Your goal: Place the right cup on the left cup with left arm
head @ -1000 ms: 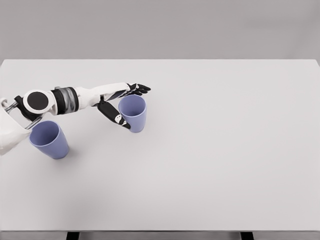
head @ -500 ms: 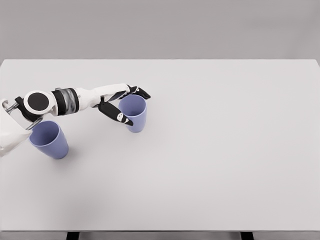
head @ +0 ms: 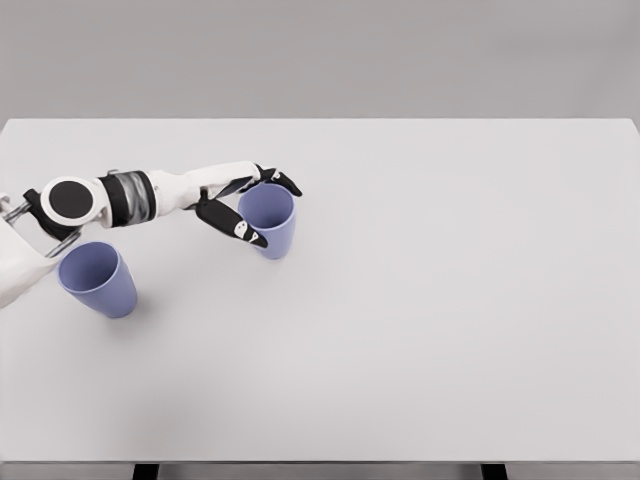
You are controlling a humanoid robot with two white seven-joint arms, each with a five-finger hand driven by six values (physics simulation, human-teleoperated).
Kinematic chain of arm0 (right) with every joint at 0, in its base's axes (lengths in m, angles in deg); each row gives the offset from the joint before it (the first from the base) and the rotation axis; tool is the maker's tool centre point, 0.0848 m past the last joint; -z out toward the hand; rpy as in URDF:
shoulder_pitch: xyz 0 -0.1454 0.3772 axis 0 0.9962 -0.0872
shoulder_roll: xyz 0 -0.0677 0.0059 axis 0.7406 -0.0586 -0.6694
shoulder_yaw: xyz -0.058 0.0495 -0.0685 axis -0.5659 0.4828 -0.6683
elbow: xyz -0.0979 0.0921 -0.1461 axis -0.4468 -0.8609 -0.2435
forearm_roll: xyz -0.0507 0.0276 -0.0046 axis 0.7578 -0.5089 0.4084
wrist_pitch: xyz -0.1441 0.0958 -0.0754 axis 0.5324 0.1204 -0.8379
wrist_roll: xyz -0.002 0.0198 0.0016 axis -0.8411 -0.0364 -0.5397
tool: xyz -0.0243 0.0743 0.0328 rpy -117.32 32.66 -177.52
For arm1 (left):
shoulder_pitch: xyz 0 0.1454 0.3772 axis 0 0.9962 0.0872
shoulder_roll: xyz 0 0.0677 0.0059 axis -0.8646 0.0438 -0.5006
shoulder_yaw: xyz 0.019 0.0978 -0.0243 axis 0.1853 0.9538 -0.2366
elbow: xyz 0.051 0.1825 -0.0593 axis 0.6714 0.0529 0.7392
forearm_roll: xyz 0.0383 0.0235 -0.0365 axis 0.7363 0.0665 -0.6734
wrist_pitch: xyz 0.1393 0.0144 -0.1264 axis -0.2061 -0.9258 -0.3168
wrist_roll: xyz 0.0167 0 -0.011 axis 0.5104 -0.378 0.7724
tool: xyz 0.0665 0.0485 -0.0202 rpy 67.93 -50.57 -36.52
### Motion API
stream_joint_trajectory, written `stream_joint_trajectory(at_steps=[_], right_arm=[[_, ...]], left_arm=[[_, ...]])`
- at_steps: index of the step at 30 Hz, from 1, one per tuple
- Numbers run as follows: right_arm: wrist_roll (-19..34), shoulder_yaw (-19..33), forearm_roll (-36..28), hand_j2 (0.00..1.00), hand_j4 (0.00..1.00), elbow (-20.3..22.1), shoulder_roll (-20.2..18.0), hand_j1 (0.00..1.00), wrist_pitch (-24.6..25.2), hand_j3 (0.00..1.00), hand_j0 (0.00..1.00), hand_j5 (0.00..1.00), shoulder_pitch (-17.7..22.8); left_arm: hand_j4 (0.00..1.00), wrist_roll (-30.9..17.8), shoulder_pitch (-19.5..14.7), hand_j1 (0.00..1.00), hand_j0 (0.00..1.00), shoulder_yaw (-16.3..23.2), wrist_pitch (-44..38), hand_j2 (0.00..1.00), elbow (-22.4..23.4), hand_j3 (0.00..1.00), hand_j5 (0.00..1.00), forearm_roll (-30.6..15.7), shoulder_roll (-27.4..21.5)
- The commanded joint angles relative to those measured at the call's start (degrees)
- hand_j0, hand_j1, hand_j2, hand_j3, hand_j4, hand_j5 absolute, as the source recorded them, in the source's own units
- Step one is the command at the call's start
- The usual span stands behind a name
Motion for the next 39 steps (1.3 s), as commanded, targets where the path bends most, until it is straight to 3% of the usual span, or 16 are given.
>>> stream_joint_trajectory(at_steps=[1, 16, 26, 29, 39], right_arm=[[0.0, 0.0, 0.0, 1.0, 1.0, 0.0, 0.0, 1.0, 0.0, 1.0, 1.0, 1.0, 0.0], [0.0, 0.1, 0.0, 1.0, 1.0, 0.0, 0.0, 1.0, 0.0, 1.0, 1.0, 1.0, 0.0], [0.0, 0.0, 0.0, 1.0, 1.0, 0.0, 0.0, 1.0, 0.0, 1.0, 1.0, 1.0, 0.0], [0.0, 0.0, 0.0, 1.0, 1.0, 0.0, 0.0, 1.0, 0.0, 1.0, 1.0, 1.0, 0.0], [0.0, 0.0, 0.0, 1.0, 1.0, 0.0, 0.0, 1.0, 0.1, 1.0, 1.0, 1.0, 0.0]], left_arm=[[0.69, 0.0, 0.0, 0.69, 0.69, -0.2, 0.0, 0.69, -1.7, 0.69, 0.69, -0.2, -1.0], [0.69, 0.0, 0.1, 0.69, 0.69, -1.9, 0.1, 0.69, -8.5, 0.69, 0.69, -0.6, -6.8], [0.69, 0.0, 2.1, 0.69, 0.69, -4.5, 0.2, 0.69, -12.7, 0.69, 0.69, -2.1, -11.2], [0.69, -0.1, 3.8, 0.69, 0.69, -6.5, 0.2, 0.69, -13.0, 0.69, 0.69, -2.3, -11.9], [0.69, -0.1, 4.7, 0.69, 0.69, -8.7, 0.5, 0.69, -14.3, 0.69, 0.69, -5.2, -15.4]])
